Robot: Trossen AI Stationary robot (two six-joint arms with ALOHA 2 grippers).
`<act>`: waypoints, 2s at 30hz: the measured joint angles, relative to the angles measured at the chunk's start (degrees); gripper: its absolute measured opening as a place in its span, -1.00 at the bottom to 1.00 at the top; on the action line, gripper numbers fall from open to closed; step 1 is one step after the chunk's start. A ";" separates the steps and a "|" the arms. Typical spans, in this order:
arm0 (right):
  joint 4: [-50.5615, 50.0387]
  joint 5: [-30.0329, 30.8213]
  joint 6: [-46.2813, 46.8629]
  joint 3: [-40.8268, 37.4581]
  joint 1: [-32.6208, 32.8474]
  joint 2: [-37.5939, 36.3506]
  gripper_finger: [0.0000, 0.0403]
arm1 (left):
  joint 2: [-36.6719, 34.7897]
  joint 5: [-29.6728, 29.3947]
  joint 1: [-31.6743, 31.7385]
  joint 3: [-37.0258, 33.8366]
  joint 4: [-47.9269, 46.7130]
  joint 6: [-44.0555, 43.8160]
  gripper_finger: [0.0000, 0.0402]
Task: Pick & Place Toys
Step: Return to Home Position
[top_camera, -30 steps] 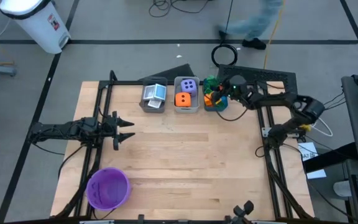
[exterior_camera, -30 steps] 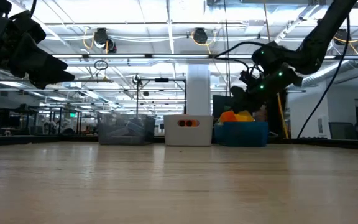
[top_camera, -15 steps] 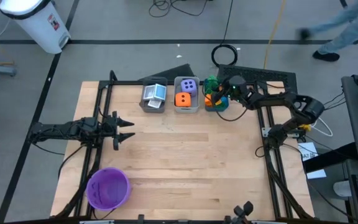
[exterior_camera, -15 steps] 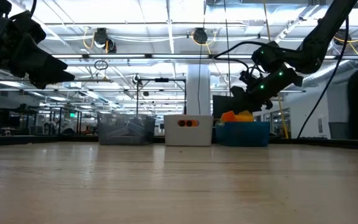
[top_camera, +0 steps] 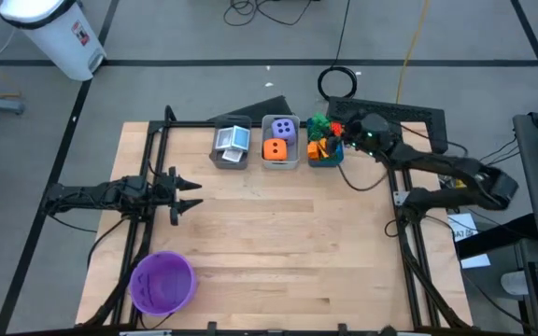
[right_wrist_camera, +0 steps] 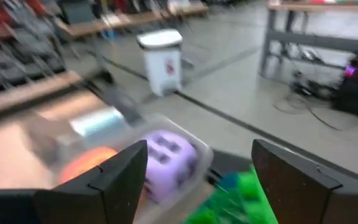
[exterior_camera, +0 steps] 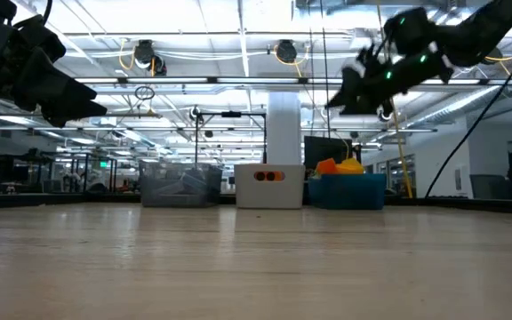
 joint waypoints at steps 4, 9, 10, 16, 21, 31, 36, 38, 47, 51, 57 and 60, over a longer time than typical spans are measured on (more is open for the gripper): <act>-5.36 -0.07 5.58 0.00 3.69 -9.75 0.39 | 0.01 0.00 0.00 0.01 0.00 0.00 0.22; -15.79 -0.08 4.57 0.00 7.08 -22.20 0.39 | 0.01 0.00 0.01 0.00 0.00 0.00 0.22; -18.26 -0.06 2.79 0.00 7.41 -24.42 0.39 | 0.02 0.00 0.01 0.00 0.00 0.00 0.23; -33.64 0.10 -0.34 0.00 7.79 -35.23 0.39 | 0.02 0.00 0.01 0.00 0.00 0.00 0.23; -42.30 0.05 1.70 -2.44 7.79 -40.31 0.38 | 0.00 0.00 -0.01 0.02 0.00 0.00 0.23; -29.10 0.16 5.16 -18.11 7.76 -45.09 0.37 | 0.01 0.00 0.00 0.00 0.00 0.00 0.23; -24.08 1.06 2.65 -20.87 7.51 -48.96 0.37 | 0.00 0.00 0.01 0.02 0.00 0.00 0.22; -21.83 2.10 2.53 -23.04 7.58 -50.41 0.38 | 0.01 0.00 0.01 0.02 0.00 0.00 0.23; -13.40 1.12 2.08 -31.82 7.77 -55.29 0.38 | 0.00 0.00 0.01 0.00 0.00 0.00 0.22; -13.09 0.10 2.29 -31.93 10.15 -55.84 0.38 | 0.01 0.00 0.00 0.01 0.00 0.00 0.23; -12.37 0.54 2.44 -32.00 18.81 -55.84 0.38 | 0.02 0.00 0.01 0.00 0.00 0.00 0.22; -11.05 3.99 1.41 -32.02 24.56 -55.84 0.38 | 0.01 0.00 -0.01 0.00 0.00 -0.01 0.22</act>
